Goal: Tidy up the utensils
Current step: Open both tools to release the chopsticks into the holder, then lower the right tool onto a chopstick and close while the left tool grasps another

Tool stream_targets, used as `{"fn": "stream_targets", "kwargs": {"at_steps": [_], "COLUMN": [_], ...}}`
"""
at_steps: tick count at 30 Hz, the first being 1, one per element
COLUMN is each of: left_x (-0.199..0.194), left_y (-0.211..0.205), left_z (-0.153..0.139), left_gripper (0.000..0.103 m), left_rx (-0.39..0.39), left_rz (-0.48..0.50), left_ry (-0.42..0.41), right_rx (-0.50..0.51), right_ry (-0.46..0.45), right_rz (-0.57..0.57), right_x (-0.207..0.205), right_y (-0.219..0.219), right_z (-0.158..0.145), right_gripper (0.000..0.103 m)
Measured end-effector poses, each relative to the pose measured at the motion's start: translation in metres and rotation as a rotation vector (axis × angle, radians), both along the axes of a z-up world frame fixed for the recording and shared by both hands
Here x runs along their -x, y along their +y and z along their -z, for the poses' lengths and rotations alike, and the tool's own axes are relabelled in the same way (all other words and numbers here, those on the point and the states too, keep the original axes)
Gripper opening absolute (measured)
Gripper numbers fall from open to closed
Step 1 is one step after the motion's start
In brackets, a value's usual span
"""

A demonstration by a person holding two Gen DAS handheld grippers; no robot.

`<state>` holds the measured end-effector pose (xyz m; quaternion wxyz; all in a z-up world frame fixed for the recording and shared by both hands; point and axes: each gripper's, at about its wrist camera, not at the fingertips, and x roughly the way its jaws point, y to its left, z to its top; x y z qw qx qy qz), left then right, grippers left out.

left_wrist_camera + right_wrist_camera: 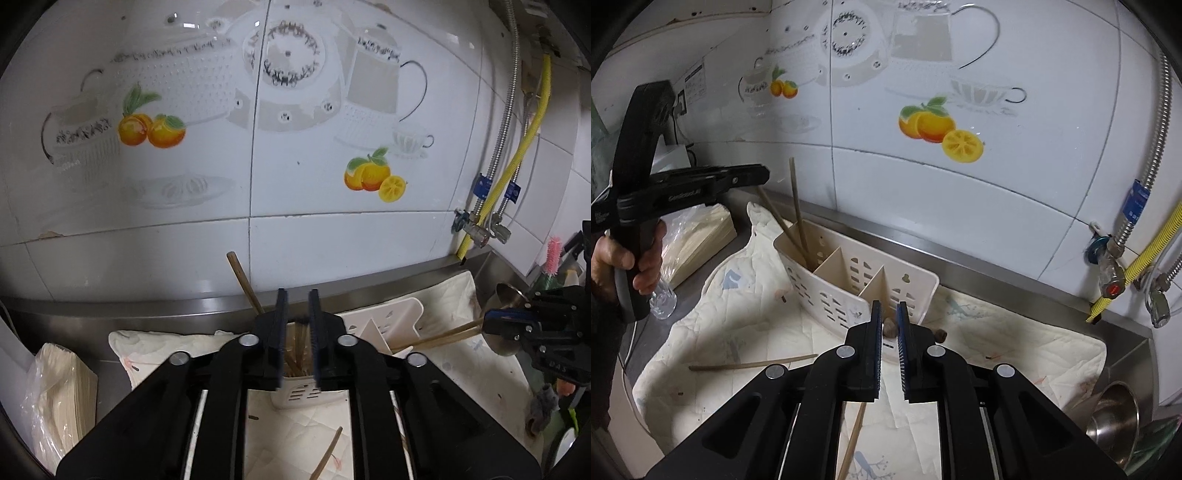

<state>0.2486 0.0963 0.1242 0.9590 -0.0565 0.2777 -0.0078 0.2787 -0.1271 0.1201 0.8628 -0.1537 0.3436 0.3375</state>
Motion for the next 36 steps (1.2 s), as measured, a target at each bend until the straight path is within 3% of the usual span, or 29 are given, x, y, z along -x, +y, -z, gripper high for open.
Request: {"fn": "stream_targets", "kwargs": {"at_steps": [4, 8, 10, 17, 26, 36], "left_x": [0.021, 0.052, 0.066, 0.114, 0.155, 0.178], "left_y": [-0.001, -0.005, -0.007, -0.015, -0.022, -0.023], "left_z": [-0.009, -0.014, -0.012, 0.015, 0.07, 0.132], "left_gripper": [0.022, 0.037, 0.038, 0.047, 0.048, 0.048], "left_rx": [-0.012, -0.037, -0.043, -0.034, -0.038, -0.011], "left_rz": [-0.004, -0.007, -0.006, -0.003, -0.025, -0.015], "left_ry": [-0.031, -0.068, -0.072, -0.06, 0.023, 0.148], "right_rx": [-0.032, -0.072, -0.087, -0.114, -0.125, -0.152], "right_ry": [-0.022, -0.058, -0.086, -0.132, -0.064, 0.115], "right_rz": [0.017, 0.02, 0.019, 0.004, 0.029, 0.079], "right_x": [0.006, 0.024, 0.037, 0.087, 0.141, 0.196], "right_y": [-0.009, -0.02, -0.025, -0.038, -0.06, -0.08], "right_z": [-0.008, -0.018, -0.021, -0.011, 0.048, 0.124], "right_gripper": [0.017, 0.022, 0.029, 0.029, 0.029, 0.026]}}
